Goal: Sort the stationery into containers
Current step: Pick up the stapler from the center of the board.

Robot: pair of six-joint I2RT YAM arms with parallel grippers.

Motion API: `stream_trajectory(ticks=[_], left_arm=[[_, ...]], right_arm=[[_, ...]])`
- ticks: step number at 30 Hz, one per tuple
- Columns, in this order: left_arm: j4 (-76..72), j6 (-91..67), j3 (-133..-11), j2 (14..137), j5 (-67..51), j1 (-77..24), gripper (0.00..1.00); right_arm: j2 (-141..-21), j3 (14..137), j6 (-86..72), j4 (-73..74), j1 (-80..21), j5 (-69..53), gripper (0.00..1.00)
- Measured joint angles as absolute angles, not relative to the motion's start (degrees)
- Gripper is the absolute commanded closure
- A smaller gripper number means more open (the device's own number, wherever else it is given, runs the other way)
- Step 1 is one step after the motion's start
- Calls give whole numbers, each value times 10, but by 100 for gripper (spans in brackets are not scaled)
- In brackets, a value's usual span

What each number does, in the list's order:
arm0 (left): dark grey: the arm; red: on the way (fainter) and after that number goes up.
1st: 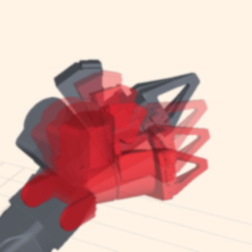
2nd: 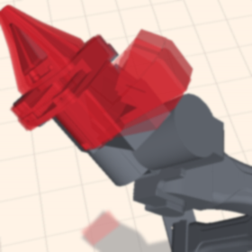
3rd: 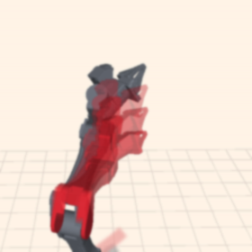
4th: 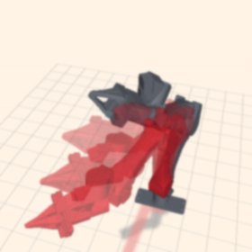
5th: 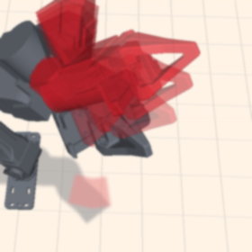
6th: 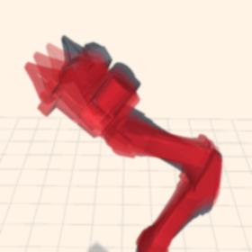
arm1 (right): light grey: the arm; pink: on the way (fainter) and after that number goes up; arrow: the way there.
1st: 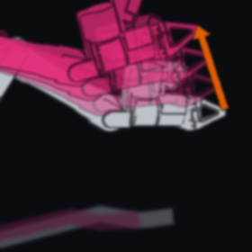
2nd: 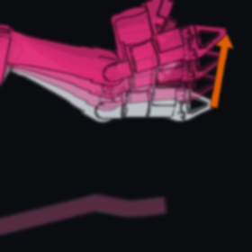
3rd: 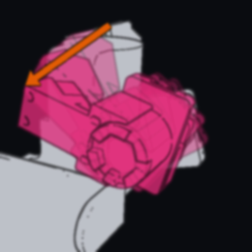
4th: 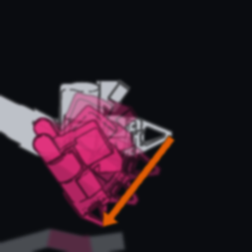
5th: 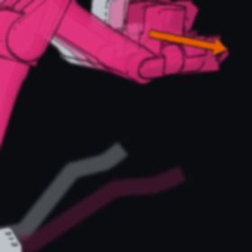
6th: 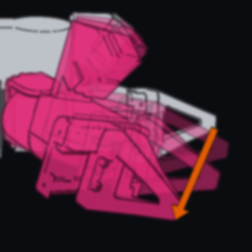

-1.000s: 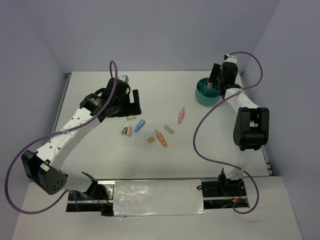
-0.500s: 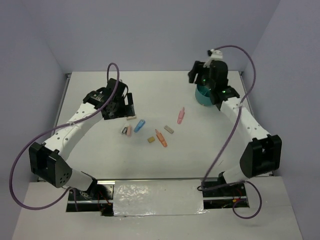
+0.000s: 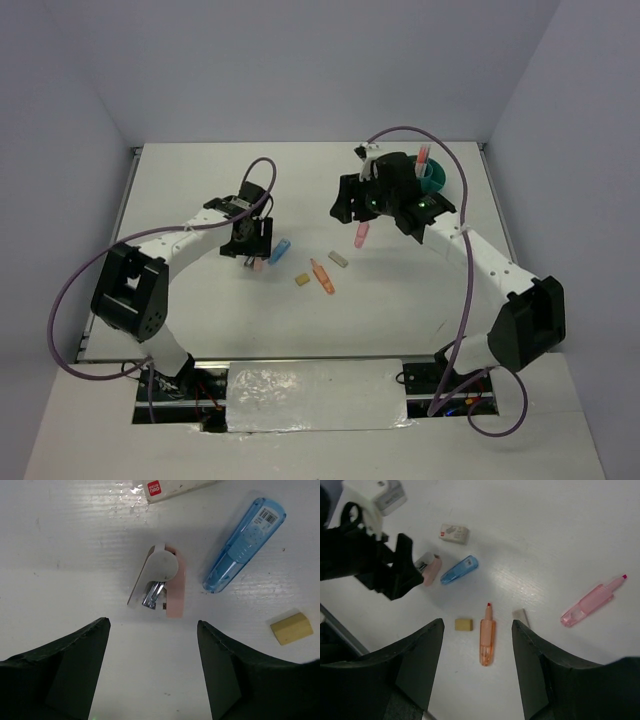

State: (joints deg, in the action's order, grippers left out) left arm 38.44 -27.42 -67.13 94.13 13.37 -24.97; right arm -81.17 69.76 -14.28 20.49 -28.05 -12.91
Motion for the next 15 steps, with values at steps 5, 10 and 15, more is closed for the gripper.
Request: stream_trajectory(ticks=[5,10,15], left_arm=[[350,-225,-671,982,117,-244,16],[333,-208,-665,1003,112,-240,19],[322,-209,-646,1004,110,-238,32]], right_arm=[[-766,697,-143,225,-292,-149,36],[-731,696,-143,235,-295,-156,36],[-714,682,-143,239,-295,-157,35]])
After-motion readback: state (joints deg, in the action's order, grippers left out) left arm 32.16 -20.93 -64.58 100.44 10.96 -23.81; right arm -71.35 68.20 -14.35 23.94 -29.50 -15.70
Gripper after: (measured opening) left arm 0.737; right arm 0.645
